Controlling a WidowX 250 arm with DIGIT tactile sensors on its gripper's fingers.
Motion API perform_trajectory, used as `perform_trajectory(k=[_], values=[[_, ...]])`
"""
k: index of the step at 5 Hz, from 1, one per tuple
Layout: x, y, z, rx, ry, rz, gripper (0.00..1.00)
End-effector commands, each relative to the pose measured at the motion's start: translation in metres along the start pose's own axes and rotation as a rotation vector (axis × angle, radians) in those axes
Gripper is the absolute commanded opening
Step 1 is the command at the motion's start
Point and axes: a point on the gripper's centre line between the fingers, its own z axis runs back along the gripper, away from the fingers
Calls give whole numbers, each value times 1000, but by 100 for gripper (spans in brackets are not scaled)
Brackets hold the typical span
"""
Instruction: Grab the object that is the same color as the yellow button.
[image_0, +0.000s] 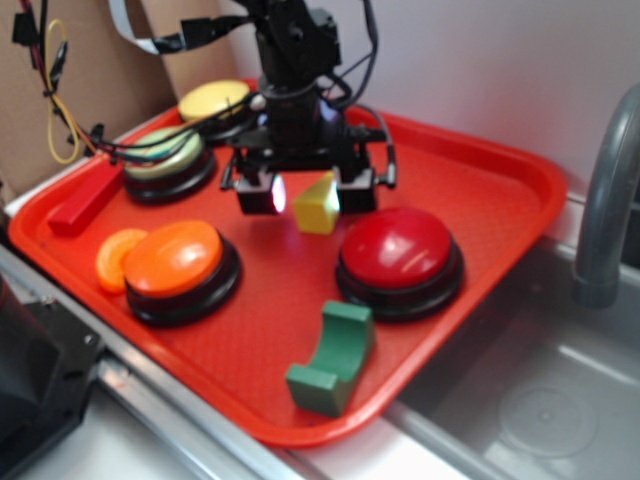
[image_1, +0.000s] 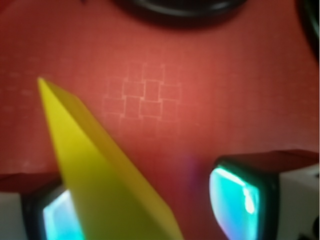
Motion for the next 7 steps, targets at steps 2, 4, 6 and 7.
perform_trajectory(k=[2,4,6,7], values=[[12,-3,10,-77,-18,-26,0],[26,4,48,4,-49,-201,0],[29,14,122,71,-54,-542,0],[25,29,167,10,-70,-655,0]])
